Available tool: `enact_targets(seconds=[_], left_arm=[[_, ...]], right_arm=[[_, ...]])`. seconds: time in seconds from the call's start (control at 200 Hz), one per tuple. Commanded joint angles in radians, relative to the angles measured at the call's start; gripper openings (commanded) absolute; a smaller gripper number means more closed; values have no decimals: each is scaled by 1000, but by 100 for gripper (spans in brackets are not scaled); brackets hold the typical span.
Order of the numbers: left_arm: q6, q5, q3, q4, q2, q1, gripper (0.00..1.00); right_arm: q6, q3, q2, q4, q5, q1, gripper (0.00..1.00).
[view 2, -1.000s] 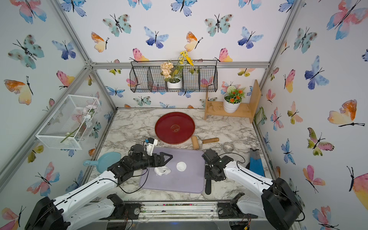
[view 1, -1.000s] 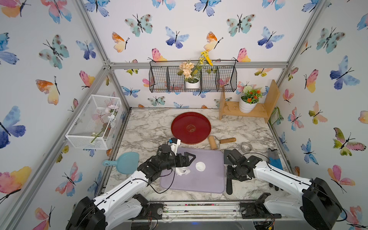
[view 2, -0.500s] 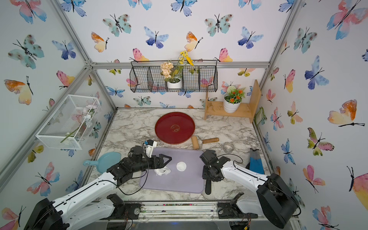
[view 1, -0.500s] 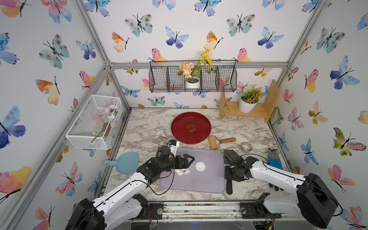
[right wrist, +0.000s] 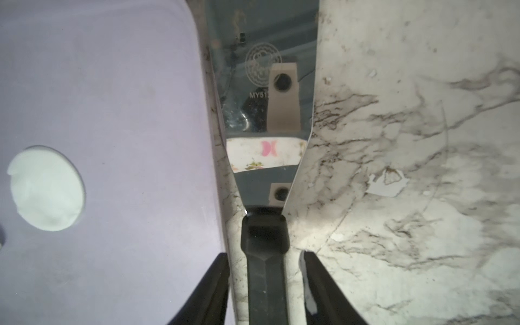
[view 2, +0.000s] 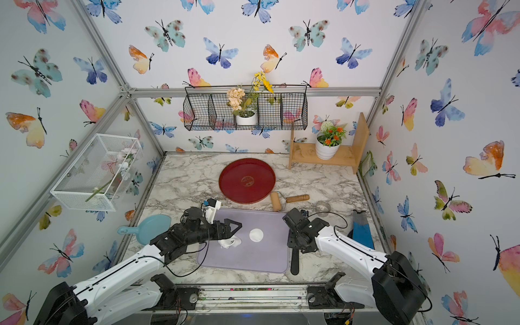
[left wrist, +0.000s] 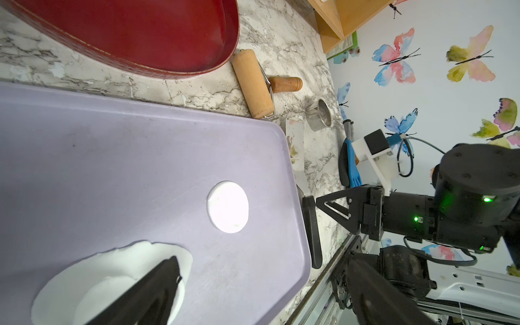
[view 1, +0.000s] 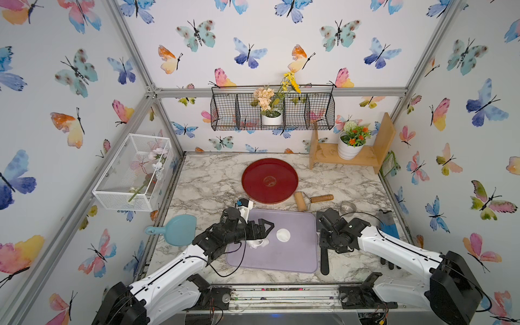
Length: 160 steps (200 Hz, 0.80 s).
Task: Roll out the dumpling wrappers from the dough
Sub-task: Pick up the spatula from the center of the board.
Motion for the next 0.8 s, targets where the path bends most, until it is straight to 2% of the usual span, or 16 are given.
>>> enact_targets(seconds=[0.0, 0.145, 0.656, 0.741, 0.796], left_arm=[[13, -30, -8, -2, -14, -1, 99], [12, -29, -10, -4, -14, -3, 99], [15, -36, -14, -13, -27, -1, 99], [15, -37, -14, -16, -30, -1, 99], [16, -39, -14, -17, -32, -1, 99]], right_arm=[[-18, 11, 21, -41, 14, 3, 45], [-29, -6, 65, 14, -21, 3, 46], [-30, -58, 210, 131, -18, 2, 46], [-31, -52, 241, 133, -14, 3, 43], [-35, -52, 249, 130, -13, 3, 34]])
